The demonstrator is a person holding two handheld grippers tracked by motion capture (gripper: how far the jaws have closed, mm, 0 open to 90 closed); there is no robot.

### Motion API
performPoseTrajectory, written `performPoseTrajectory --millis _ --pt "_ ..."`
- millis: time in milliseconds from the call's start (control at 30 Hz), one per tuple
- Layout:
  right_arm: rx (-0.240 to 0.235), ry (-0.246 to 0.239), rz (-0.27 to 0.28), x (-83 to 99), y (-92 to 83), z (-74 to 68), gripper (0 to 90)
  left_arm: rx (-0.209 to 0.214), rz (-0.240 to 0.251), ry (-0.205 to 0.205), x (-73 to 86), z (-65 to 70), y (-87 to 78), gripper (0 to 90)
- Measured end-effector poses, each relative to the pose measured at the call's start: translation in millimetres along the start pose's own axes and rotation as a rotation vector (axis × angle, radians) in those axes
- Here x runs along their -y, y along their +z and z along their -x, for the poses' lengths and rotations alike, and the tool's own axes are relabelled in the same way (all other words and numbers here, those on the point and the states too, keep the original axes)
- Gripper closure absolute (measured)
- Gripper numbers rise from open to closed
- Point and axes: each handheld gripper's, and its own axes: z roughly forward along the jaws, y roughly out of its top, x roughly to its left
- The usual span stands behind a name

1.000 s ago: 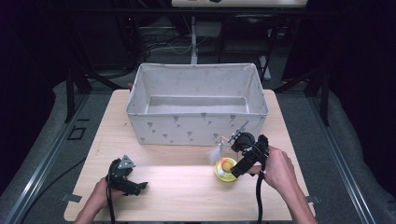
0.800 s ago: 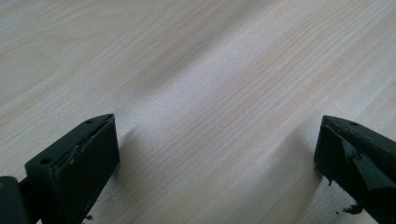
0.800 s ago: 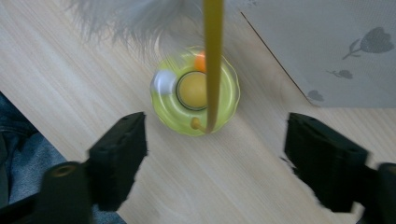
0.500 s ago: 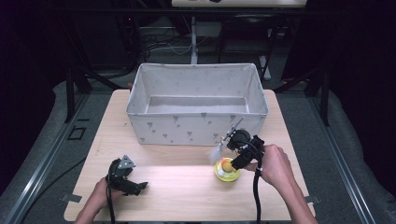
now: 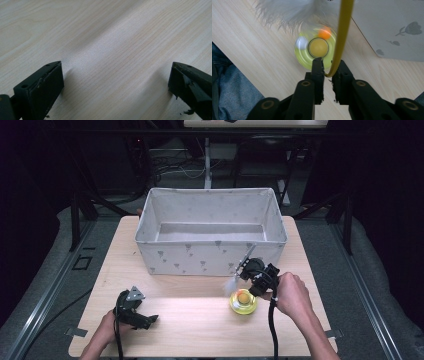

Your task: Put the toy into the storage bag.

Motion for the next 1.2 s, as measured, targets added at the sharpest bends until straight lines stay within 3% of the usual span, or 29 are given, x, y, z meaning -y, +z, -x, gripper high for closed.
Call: performPoseTrajectory --millis 300,767,1200 --pt "-0.016 0.021 0.010 -1.3 3.1 3.0 87.1 0.000 0.001 0.000 0.1 0.0 0.0 0.0" --pt "-0.019 0.029 0.044 -2.0 0.4 6.8 87.8 0.000 0.001 0.001 0.1 -0.1 0.0 0.0" --pt "0.008 0.026 0.065 -7.5 -21.3 13.6 87.8 0.001 0.001 0.000 0.1 -0.1 0.0 0.0"
